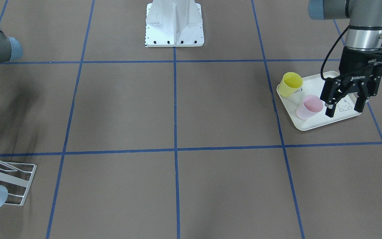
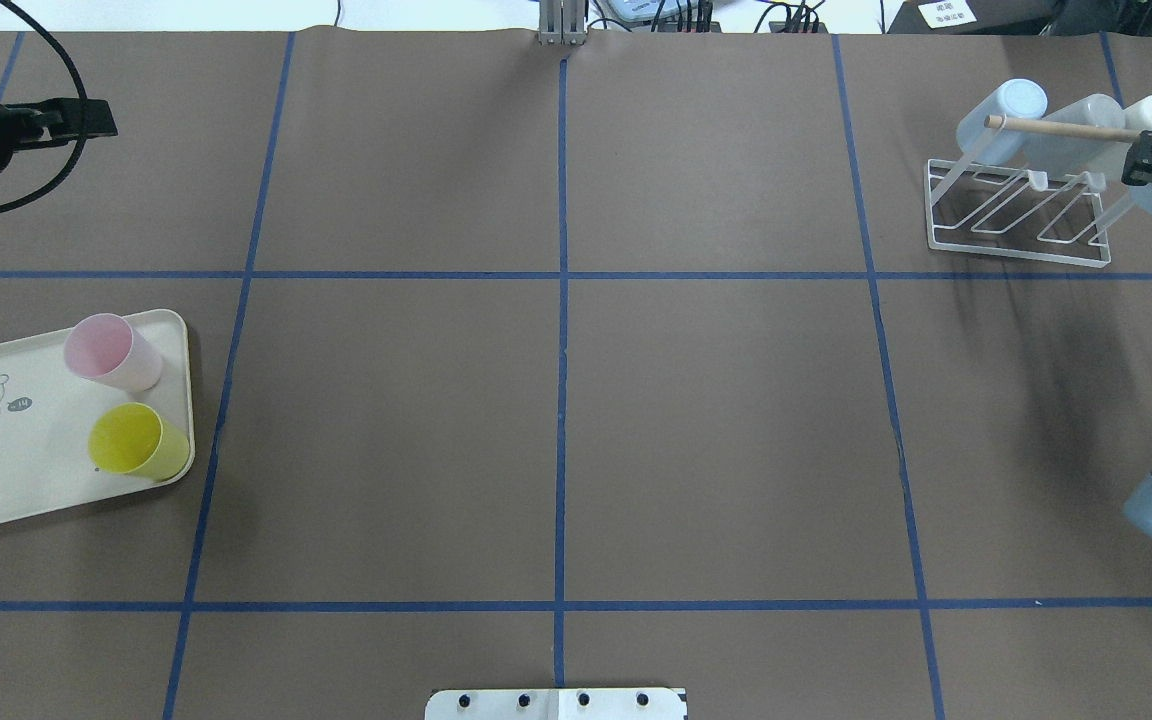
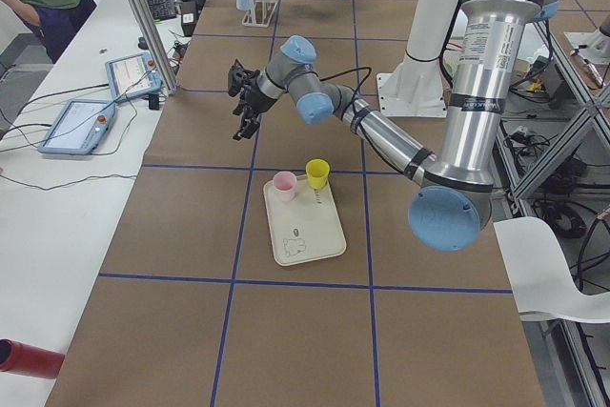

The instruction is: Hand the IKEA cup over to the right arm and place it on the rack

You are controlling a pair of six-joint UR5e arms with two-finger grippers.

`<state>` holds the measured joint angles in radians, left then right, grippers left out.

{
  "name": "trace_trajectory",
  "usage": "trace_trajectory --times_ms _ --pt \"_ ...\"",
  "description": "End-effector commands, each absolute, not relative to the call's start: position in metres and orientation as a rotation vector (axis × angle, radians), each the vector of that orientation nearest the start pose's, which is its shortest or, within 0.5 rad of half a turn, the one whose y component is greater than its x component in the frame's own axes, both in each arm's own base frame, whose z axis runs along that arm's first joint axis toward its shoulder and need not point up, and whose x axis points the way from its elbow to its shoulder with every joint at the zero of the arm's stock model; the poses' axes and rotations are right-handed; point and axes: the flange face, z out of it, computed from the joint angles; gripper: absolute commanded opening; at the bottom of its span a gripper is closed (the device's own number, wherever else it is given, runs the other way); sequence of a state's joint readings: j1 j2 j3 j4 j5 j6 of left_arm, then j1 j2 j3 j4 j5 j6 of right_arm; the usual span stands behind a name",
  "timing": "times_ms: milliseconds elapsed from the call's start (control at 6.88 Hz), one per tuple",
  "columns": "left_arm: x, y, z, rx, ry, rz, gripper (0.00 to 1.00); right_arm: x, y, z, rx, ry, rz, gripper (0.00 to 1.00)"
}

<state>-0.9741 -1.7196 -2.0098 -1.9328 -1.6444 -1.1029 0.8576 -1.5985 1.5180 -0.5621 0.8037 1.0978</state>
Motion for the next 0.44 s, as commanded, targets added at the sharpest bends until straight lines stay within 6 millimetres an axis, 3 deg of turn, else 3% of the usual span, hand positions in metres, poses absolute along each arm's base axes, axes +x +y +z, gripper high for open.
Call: trace_trajectory --times_ms 0,145,291 --pt "0.1924 -0.5074 0.3414 0.581 0.766 -0.433 1.0 -0.1721 -0.5083 0.5839 1.12 -0.257 0.697 0.0" --pt "0.1922 -0.5071 0.3407 0.582 0.767 -0.433 1.0 -0.1717 -0.5078 0.5862 1.118 -0.253 0.695 0.13" --pt "0.1922 -0.5071 0.3407 0.581 0.768 -0.436 1.0 -0.1717 -0.5078 0.5863 1.118 -0.253 0.695 0.17"
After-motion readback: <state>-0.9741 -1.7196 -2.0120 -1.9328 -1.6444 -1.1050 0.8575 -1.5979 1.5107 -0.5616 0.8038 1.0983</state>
